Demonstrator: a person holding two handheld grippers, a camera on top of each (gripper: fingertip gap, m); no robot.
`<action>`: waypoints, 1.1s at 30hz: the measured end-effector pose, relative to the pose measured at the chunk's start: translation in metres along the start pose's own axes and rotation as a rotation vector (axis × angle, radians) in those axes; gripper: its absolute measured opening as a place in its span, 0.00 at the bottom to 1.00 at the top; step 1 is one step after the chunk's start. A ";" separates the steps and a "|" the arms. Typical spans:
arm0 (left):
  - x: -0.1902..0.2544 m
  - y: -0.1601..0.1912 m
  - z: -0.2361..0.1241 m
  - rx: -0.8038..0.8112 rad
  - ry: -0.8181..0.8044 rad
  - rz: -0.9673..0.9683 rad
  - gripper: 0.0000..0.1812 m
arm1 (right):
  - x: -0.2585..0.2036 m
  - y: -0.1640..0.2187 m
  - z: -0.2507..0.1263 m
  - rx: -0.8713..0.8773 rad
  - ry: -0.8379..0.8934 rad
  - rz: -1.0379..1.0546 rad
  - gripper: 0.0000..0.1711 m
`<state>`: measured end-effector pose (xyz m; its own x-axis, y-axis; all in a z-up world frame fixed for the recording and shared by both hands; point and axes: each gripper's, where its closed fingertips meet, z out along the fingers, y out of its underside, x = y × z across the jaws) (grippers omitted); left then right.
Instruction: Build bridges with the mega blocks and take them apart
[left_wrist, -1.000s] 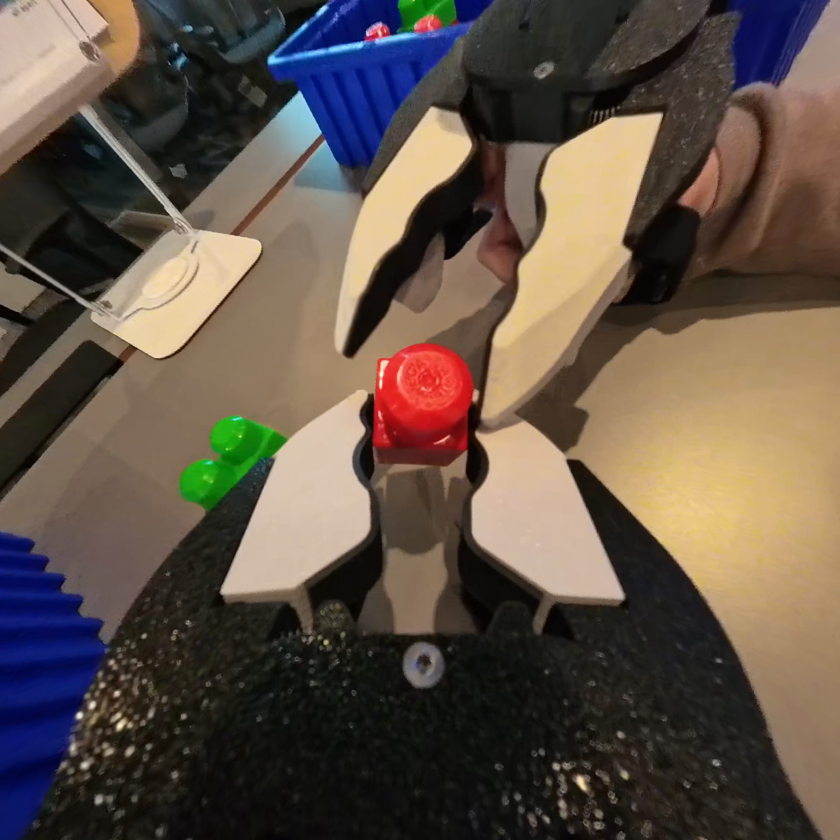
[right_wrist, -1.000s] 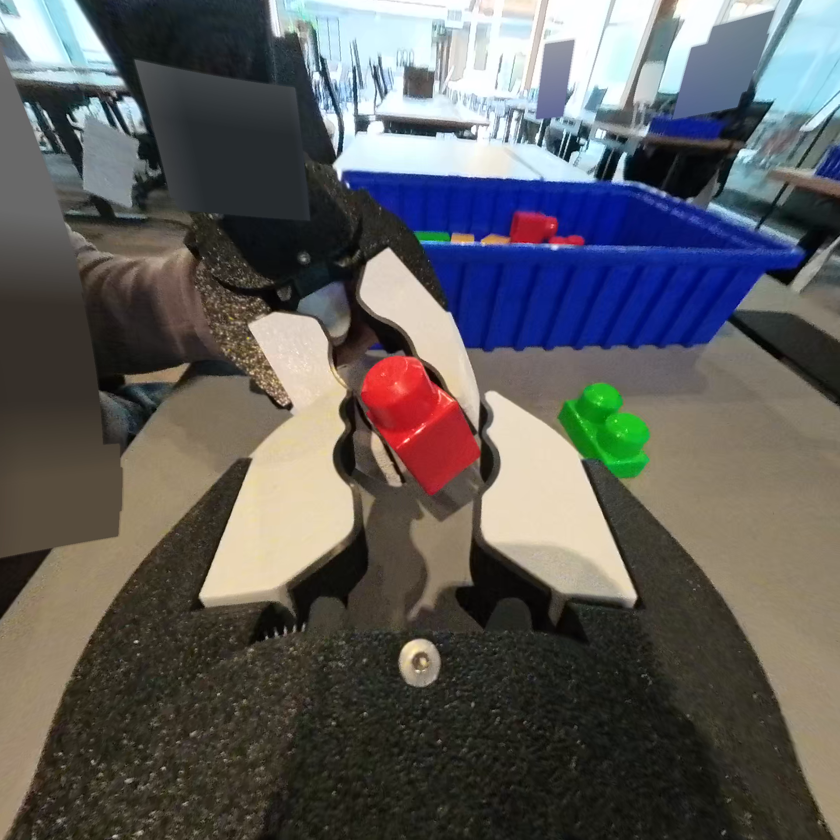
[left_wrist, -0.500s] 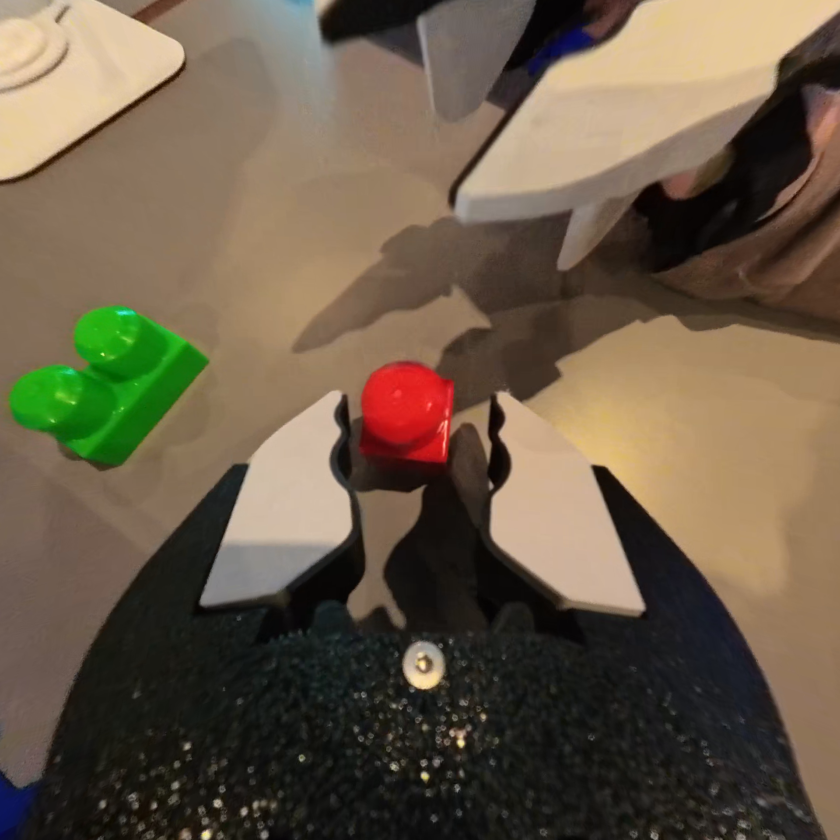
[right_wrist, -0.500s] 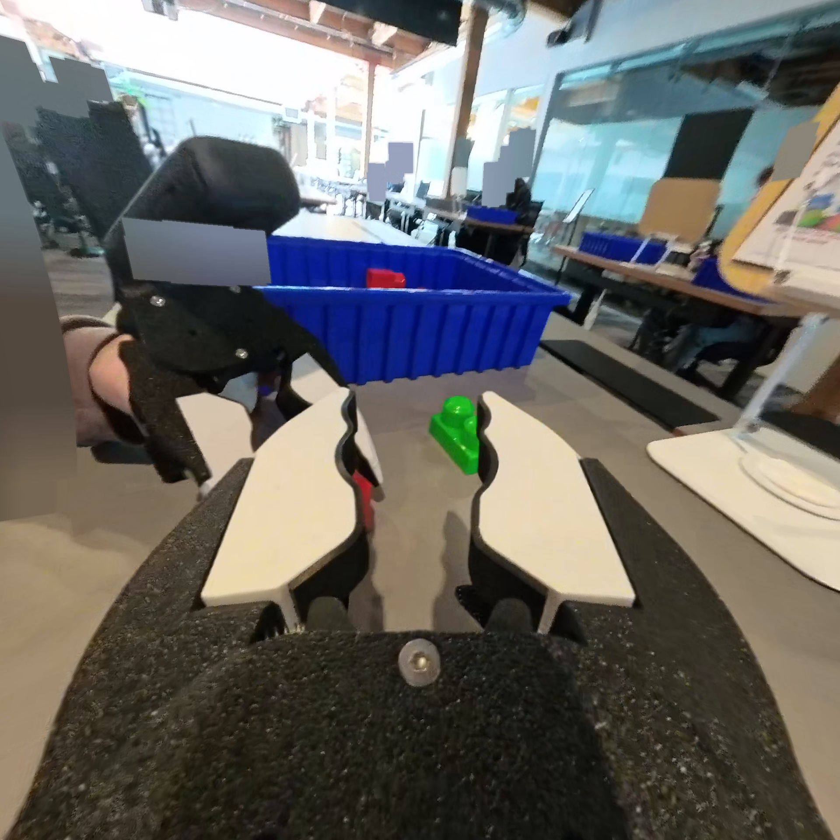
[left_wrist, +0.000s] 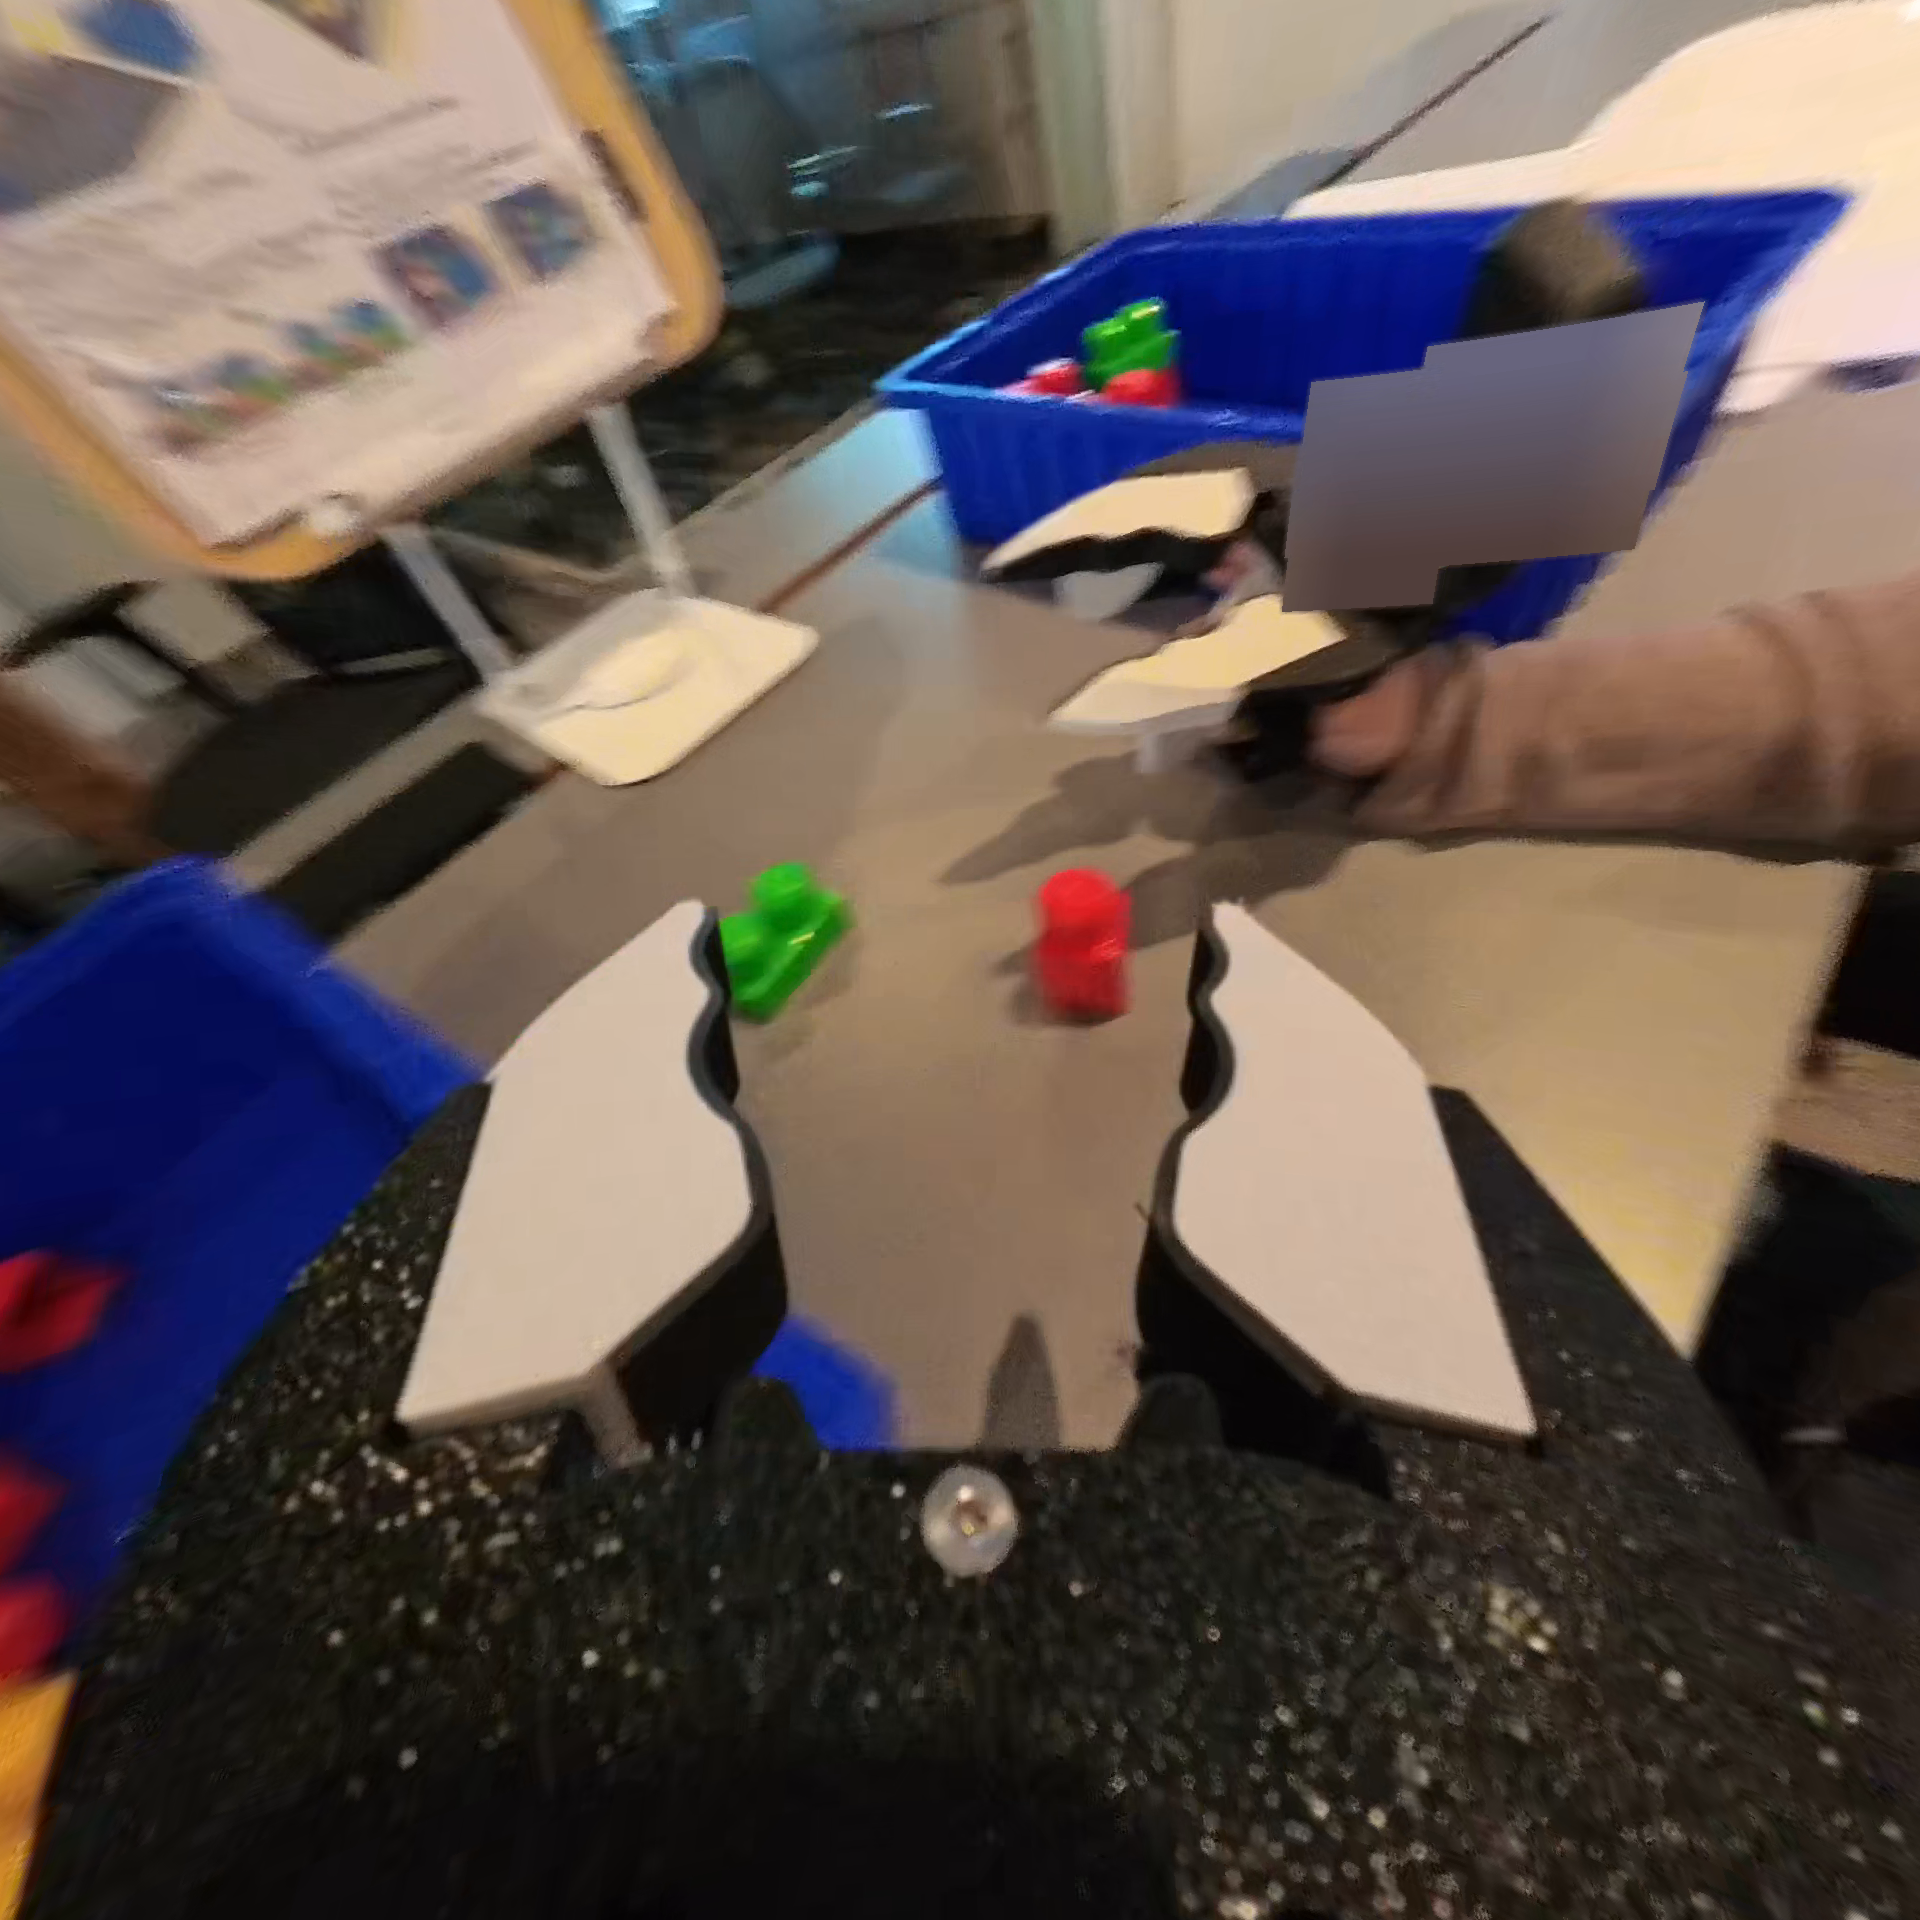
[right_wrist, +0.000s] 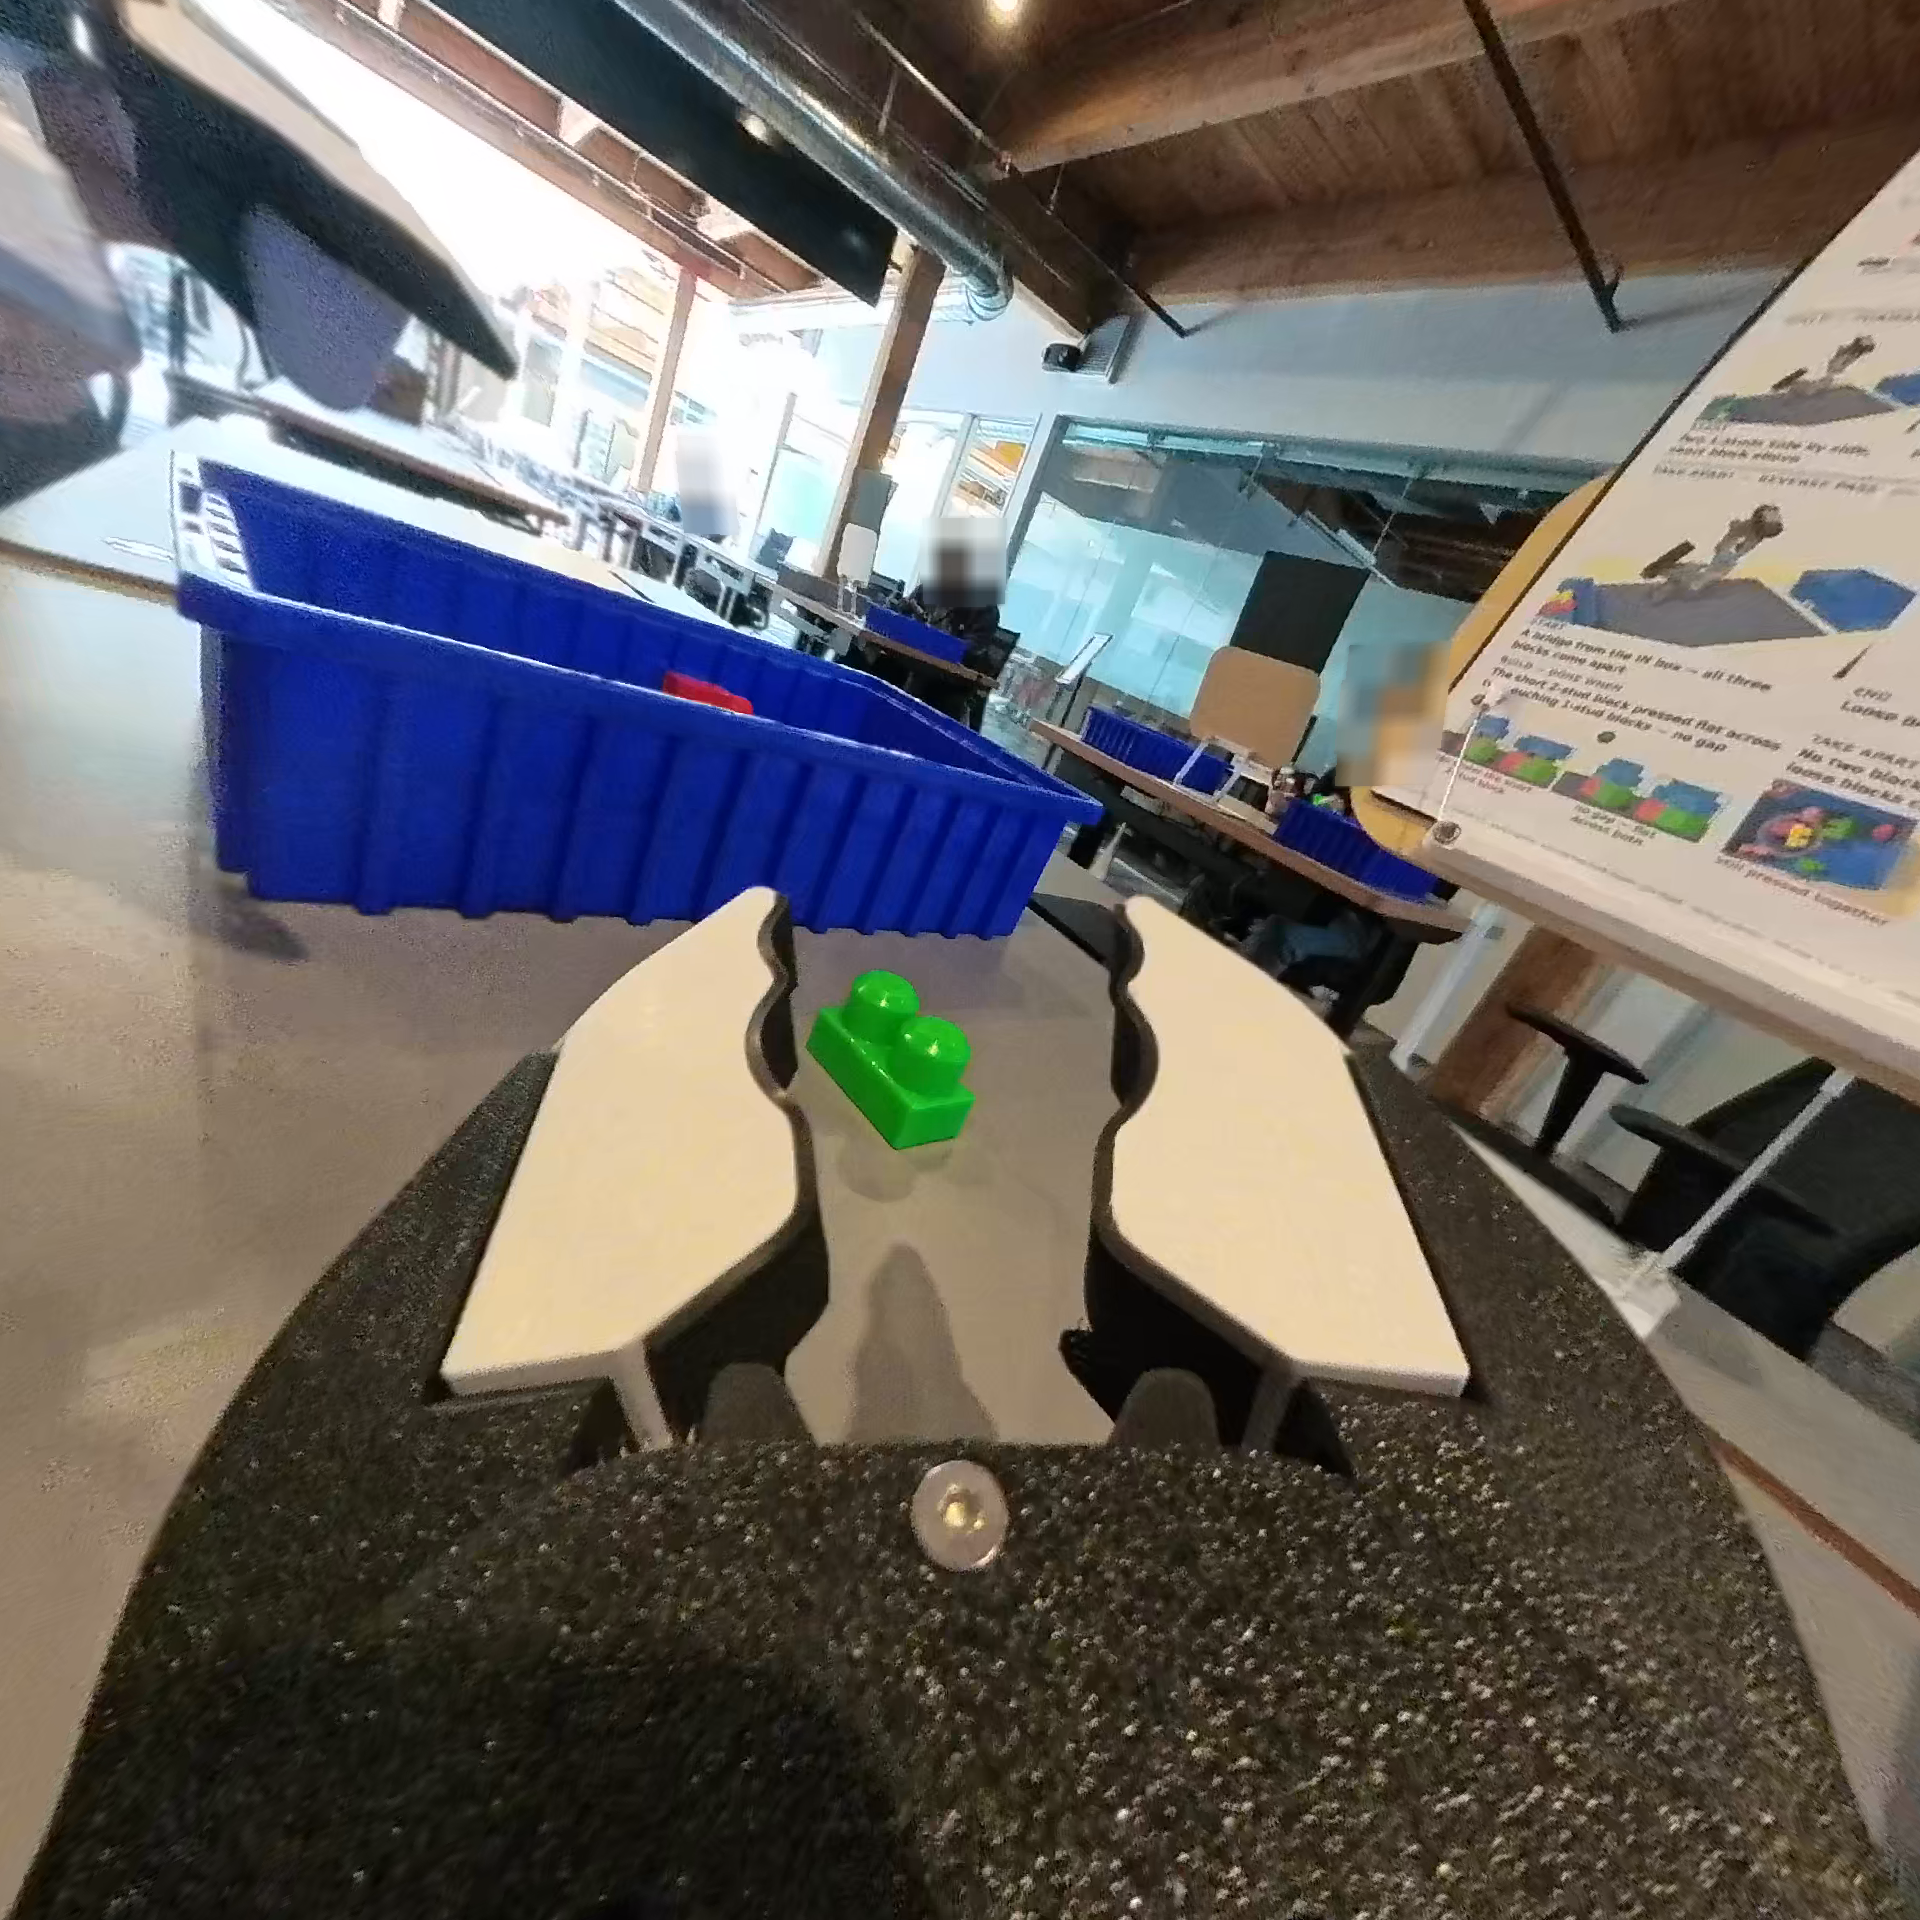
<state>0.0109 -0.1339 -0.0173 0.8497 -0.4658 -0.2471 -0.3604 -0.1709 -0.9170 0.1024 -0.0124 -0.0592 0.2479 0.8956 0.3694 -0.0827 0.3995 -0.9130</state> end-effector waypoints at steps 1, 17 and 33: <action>-0.021 0.005 -0.012 -0.018 -0.073 0.022 0.46 | 0.001 0.001 0.000 0.001 -0.001 0.017 0.34; -0.130 0.108 -0.050 -0.529 0.090 0.255 0.27 | 0.029 0.015 -0.005 0.002 0.048 0.305 0.31; -0.095 0.174 -0.022 -0.994 0.562 0.716 0.27 | 0.013 0.020 0.001 -0.061 -0.021 0.233 0.28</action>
<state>-0.1407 -0.1384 -0.1464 0.1733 -0.9659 -0.1921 -0.9827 -0.1826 0.0316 0.1029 0.0076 -0.0729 0.2091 0.9663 0.1502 -0.0764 0.1693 -0.9826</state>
